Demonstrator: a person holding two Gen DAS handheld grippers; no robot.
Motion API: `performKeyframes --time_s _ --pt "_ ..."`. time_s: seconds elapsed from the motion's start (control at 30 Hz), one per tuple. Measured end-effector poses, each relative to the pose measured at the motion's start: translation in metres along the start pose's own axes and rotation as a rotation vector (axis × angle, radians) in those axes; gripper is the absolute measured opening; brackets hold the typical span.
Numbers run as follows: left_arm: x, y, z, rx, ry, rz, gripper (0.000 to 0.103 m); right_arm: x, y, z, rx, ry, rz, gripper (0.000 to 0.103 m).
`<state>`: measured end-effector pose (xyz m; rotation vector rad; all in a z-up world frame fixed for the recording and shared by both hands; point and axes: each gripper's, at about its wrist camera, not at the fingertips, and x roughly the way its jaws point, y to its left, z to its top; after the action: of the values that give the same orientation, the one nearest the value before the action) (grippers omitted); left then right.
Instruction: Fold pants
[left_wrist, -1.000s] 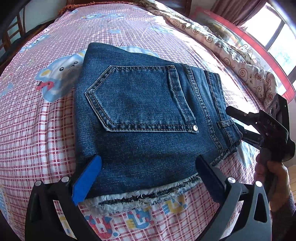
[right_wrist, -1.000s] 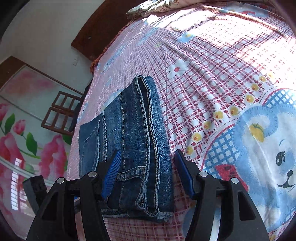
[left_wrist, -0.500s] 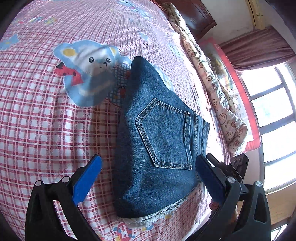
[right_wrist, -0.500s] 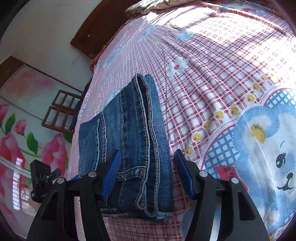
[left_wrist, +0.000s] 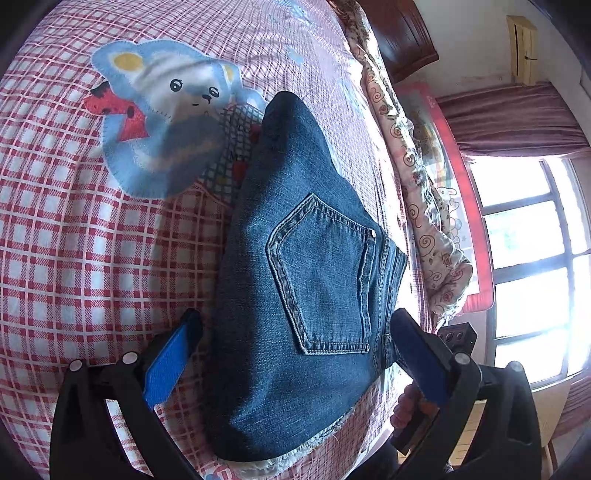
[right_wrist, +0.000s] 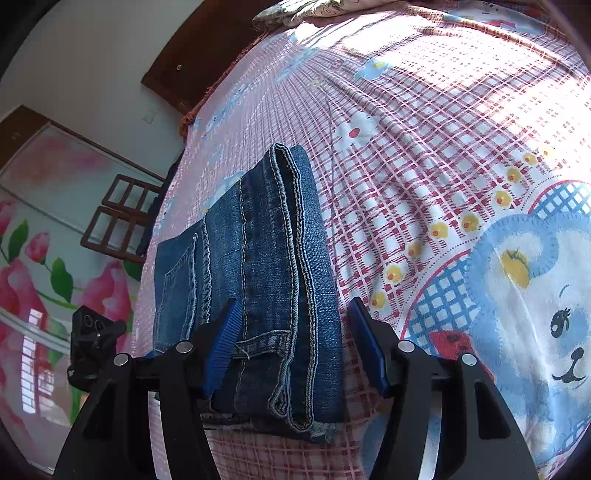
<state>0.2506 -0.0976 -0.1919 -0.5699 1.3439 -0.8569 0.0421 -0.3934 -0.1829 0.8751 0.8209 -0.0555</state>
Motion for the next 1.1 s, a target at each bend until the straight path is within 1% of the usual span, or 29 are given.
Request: performKeyframes --time_s 0.1,0.13,0.23,0.27,0.37,0.47,0.5,0.53,0.57,0.6,0.63,0.67,0.7,0.73,0.77,0.8,0.83,0.9,0.93,0.97,1.03,1.07,1.1 --pt "0.003 0.000 0.005 -0.020 0.034 -0.034 0.101 0.000 0.000 0.000 0.001 0.000 0.000 0.059" --pt "0.005 0.001 0.006 -0.024 0.063 -0.061 0.101 0.000 0.000 0.000 0.001 0.001 0.000 0.059" --pt "0.007 0.003 0.009 -0.047 0.102 -0.110 0.101 0.000 0.000 0.000 0.004 0.000 0.003 0.059" --pt "0.006 0.005 0.010 -0.055 0.109 -0.145 0.101 0.000 0.000 0.000 0.004 0.002 0.002 0.059" --pt "0.002 0.014 0.010 -0.099 0.118 -0.291 0.101 0.001 0.000 -0.001 0.002 0.001 0.004 0.059" --pt "0.003 0.020 0.008 -0.092 0.116 -0.370 0.101 0.001 0.000 -0.001 0.001 0.000 0.007 0.059" --pt "0.002 0.024 0.008 -0.100 0.109 -0.384 0.101 0.001 0.000 -0.001 0.002 0.001 0.007 0.059" --pt "0.002 0.026 0.009 -0.117 0.108 -0.373 0.098 0.001 0.000 -0.001 0.003 0.002 0.008 0.059" --pt "0.002 0.024 0.011 -0.114 0.113 -0.315 0.097 0.001 -0.001 -0.001 0.005 0.004 0.010 0.059" --pt "0.001 0.017 0.012 -0.082 0.101 -0.222 0.097 0.000 -0.001 0.000 0.010 0.004 0.013 0.059" --pt "0.003 0.007 0.013 -0.039 0.080 -0.091 0.097 0.000 -0.003 0.001 0.025 0.004 0.020 0.059" --pt "0.008 -0.003 0.015 0.012 0.081 -0.020 0.099 -0.001 -0.005 0.001 0.044 0.006 0.030 0.059" --pt "0.013 -0.011 0.013 0.057 0.087 0.025 0.101 -0.001 -0.009 0.003 0.065 0.008 0.045 0.059" --pt "0.020 -0.020 0.011 0.112 0.098 0.094 0.101 -0.002 -0.013 0.004 0.087 0.013 0.068 0.059" --pt "0.026 -0.029 0.008 0.173 0.108 0.157 0.101 -0.003 -0.018 0.006 0.116 0.015 0.112 0.059" --pt "0.030 -0.039 0.005 0.227 0.107 0.210 0.101 -0.005 -0.023 0.007 0.147 0.018 0.175 0.059" --pt "0.034 -0.045 0.001 0.269 0.108 0.253 0.101 -0.005 -0.027 0.008 0.170 0.025 0.215 0.059" --pt "0.040 -0.051 -0.006 0.336 0.099 0.304 0.101 -0.004 -0.032 0.009 0.183 0.045 0.234 0.059" --pt "0.041 -0.053 -0.010 0.368 0.094 0.318 0.101 -0.003 -0.032 0.009 0.184 0.052 0.226 0.059" --pt "0.042 -0.055 -0.015 0.396 0.095 0.333 0.101 -0.003 -0.029 0.009 0.180 0.060 0.207 0.059" --pt "0.043 -0.061 -0.021 0.446 0.091 0.357 0.101 0.000 -0.019 0.008 0.137 0.084 0.141 0.059" --pt "0.043 -0.063 -0.022 0.455 0.092 0.365 0.101 0.002 -0.014 0.007 0.109 0.092 0.112 0.059" --pt "0.043 -0.063 -0.021 0.454 0.096 0.357 0.101 0.002 -0.011 0.006 0.097 0.095 0.100 0.059"
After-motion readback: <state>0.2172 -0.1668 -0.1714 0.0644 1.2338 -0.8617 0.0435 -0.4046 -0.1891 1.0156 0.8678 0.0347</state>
